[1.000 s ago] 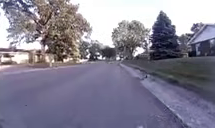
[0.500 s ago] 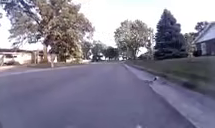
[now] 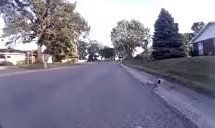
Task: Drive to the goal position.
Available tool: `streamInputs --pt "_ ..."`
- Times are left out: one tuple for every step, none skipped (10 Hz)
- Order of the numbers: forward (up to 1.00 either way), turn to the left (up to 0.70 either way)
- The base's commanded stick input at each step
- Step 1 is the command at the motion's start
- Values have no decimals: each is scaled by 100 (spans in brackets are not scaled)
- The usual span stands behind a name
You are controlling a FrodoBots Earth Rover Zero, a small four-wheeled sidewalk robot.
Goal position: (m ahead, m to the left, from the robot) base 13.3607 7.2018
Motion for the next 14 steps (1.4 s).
streamInputs --pt "100 0" --pt "100 0" --pt "100 11" --pt "100 40" --pt "100 40" --pt "100 40" --pt "100 40" --pt "100 40" --pt "100 40" --pt "100 40" --pt "100 40" --pt "100 40" --pt "100 40" --pt "100 22"
